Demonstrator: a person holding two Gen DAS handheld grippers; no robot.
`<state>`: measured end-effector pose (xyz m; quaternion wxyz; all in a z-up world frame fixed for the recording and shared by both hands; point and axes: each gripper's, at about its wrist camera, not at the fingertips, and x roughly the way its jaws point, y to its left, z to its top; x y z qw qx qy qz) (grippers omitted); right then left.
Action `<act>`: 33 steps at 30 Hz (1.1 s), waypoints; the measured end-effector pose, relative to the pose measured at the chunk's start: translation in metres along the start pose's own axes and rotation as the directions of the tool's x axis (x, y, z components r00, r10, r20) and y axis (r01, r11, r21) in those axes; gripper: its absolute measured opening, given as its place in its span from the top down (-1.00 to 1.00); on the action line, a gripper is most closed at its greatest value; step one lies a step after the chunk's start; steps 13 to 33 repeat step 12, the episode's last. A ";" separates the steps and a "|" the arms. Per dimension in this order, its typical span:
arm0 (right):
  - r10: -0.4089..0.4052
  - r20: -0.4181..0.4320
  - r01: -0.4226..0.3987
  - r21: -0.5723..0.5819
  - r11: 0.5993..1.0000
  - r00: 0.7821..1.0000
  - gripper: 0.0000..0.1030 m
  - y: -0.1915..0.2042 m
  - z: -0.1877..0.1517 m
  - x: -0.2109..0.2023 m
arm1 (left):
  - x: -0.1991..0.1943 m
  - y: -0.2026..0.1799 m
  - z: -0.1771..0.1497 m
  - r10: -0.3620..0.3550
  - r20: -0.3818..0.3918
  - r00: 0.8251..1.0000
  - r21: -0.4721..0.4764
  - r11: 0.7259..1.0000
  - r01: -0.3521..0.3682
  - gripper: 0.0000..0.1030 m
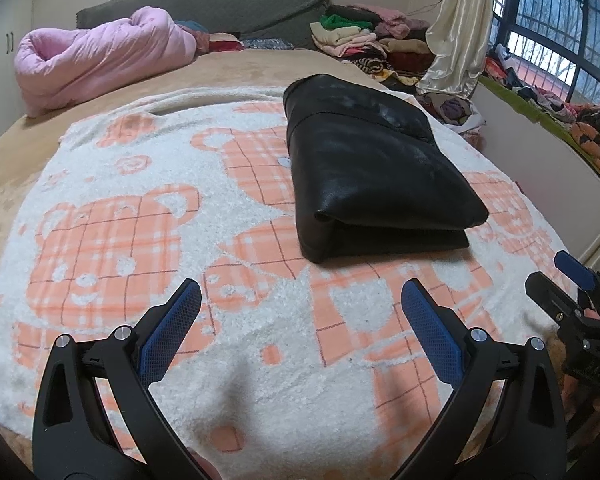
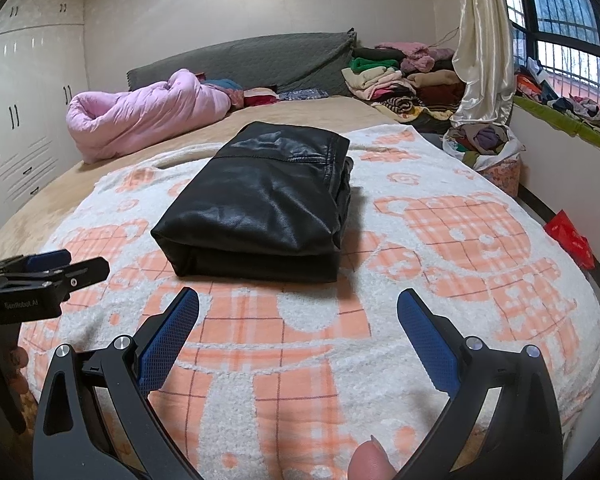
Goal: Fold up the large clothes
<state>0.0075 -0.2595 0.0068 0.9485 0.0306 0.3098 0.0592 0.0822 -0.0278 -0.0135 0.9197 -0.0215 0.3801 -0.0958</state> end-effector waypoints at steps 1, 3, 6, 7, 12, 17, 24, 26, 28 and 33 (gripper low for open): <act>-0.003 0.001 0.003 0.012 1.000 1.000 -0.92 -0.002 0.001 -0.003 | -0.001 0.000 0.000 -0.008 0.002 1.000 0.002 1.000 0.008 -0.82; -0.006 0.008 0.006 0.045 0.999 1.000 -0.92 -0.008 0.003 -0.010 | -0.002 0.000 0.000 -0.022 0.005 1.000 -0.002 1.000 0.022 -0.82; -0.042 0.037 0.037 0.112 0.993 0.998 -0.92 -0.029 0.009 -0.027 | 0.001 0.011 0.005 -0.015 -0.011 1.000 -0.031 0.999 0.014 -0.82; -0.083 0.052 0.075 0.150 0.986 0.995 -0.92 -0.046 0.011 -0.038 | 0.003 0.018 0.008 -0.006 -0.018 1.000 -0.043 0.999 0.005 -0.82; -0.388 0.023 0.355 0.354 0.865 0.921 -0.92 -0.163 0.002 -0.084 | 0.001 0.095 0.029 0.055 -0.055 0.997 -0.170 0.983 -0.063 -0.82; -0.388 0.023 0.355 0.354 0.865 0.921 -0.92 -0.163 0.002 -0.084 | 0.001 0.095 0.029 0.055 -0.055 0.997 -0.170 0.983 -0.063 -0.82; -0.388 0.023 0.355 0.354 0.865 0.921 -0.92 -0.163 0.002 -0.084 | 0.001 0.095 0.029 0.055 -0.055 0.997 -0.170 0.983 -0.063 -0.82; -0.388 0.023 0.355 0.354 0.865 0.921 -0.92 -0.163 0.002 -0.084 | 0.001 0.095 0.029 0.055 -0.055 0.997 -0.170 0.983 -0.063 -0.82; -0.388 0.023 0.355 0.354 0.865 0.921 -0.92 -0.163 0.002 -0.084 | 0.001 0.095 0.029 0.055 -0.055 0.997 -0.170 0.983 -0.063 -0.82; -0.388 0.023 0.355 0.354 0.865 0.921 -0.92 -0.163 0.002 -0.084 | 0.001 0.095 0.029 0.055 -0.055 0.997 -0.170 0.983 -0.063 -0.82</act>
